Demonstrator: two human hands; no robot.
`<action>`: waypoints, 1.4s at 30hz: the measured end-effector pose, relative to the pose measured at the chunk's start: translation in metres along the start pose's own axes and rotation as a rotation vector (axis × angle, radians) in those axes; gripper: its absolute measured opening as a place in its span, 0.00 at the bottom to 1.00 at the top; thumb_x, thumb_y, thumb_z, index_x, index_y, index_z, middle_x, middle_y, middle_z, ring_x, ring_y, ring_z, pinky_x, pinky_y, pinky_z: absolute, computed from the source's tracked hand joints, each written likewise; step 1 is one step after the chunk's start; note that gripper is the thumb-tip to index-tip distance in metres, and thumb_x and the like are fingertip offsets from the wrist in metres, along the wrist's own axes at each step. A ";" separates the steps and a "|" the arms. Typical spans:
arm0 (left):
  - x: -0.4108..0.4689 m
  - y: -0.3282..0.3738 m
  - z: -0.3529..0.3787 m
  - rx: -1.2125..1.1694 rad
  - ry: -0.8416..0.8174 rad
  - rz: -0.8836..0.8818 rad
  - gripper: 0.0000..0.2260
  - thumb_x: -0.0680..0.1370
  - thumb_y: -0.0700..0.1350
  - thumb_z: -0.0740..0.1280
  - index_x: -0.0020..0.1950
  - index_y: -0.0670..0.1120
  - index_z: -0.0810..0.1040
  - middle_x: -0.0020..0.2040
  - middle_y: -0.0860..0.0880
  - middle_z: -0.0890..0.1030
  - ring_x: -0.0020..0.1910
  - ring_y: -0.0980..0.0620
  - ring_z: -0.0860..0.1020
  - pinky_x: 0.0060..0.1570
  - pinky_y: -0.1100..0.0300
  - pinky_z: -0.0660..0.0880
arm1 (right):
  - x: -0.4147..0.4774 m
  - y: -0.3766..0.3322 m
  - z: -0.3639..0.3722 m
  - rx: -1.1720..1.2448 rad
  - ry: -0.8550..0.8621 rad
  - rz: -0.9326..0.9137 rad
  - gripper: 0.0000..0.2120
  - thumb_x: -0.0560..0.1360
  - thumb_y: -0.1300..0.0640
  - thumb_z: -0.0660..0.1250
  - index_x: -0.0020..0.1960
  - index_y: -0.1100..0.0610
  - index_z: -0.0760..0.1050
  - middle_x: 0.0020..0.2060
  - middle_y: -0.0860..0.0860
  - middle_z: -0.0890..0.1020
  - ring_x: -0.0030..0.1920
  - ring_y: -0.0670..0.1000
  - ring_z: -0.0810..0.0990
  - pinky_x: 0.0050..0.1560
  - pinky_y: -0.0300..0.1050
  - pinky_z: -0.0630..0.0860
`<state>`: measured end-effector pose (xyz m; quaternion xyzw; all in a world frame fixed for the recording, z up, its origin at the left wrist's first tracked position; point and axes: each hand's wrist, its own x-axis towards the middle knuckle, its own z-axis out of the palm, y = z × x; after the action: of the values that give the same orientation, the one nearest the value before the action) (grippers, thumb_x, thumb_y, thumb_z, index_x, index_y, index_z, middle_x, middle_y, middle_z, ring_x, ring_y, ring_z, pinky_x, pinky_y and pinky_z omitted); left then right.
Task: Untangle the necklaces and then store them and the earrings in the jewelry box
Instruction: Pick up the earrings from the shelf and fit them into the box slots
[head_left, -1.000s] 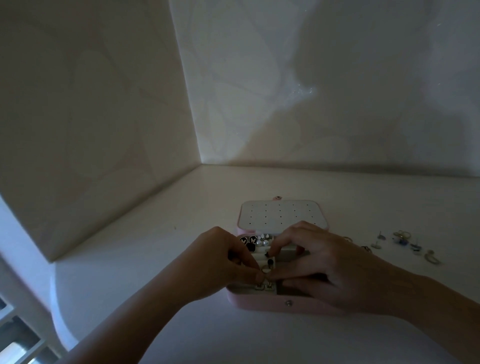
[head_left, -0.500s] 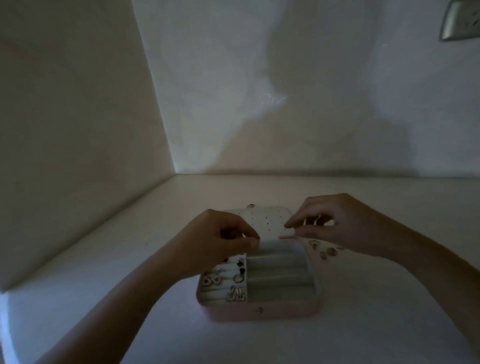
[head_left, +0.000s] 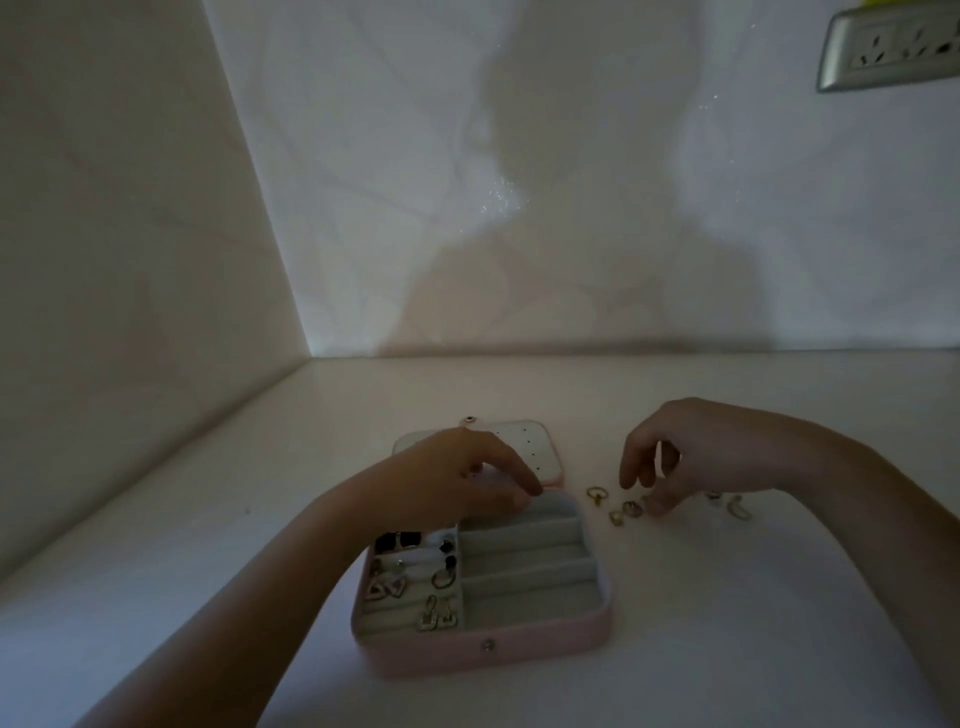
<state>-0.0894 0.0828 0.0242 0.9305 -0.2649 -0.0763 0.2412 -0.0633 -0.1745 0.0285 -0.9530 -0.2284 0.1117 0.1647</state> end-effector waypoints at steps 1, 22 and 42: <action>0.000 -0.003 0.000 -0.014 0.000 0.012 0.07 0.77 0.49 0.67 0.51 0.62 0.80 0.58 0.60 0.77 0.58 0.61 0.74 0.62 0.60 0.71 | 0.001 0.001 0.000 0.008 0.002 -0.001 0.09 0.66 0.52 0.78 0.44 0.43 0.81 0.39 0.42 0.81 0.38 0.41 0.78 0.35 0.40 0.77; -0.008 -0.020 -0.008 -0.236 0.038 -0.056 0.07 0.78 0.47 0.67 0.50 0.58 0.84 0.53 0.59 0.83 0.54 0.61 0.79 0.61 0.56 0.75 | 0.009 -0.002 0.009 0.018 0.134 -0.031 0.06 0.69 0.49 0.76 0.36 0.45 0.80 0.33 0.42 0.81 0.32 0.38 0.76 0.31 0.32 0.69; -0.008 0.013 0.013 -0.690 0.415 0.003 0.06 0.67 0.42 0.74 0.43 0.47 0.84 0.39 0.48 0.85 0.38 0.52 0.83 0.40 0.64 0.79 | 0.009 -0.045 0.028 0.955 0.102 -0.345 0.05 0.69 0.60 0.70 0.43 0.61 0.79 0.36 0.54 0.85 0.38 0.48 0.83 0.41 0.37 0.77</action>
<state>-0.1058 0.0715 0.0193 0.7900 -0.1710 0.0289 0.5880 -0.0818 -0.1248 0.0178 -0.7242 -0.2974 0.1282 0.6089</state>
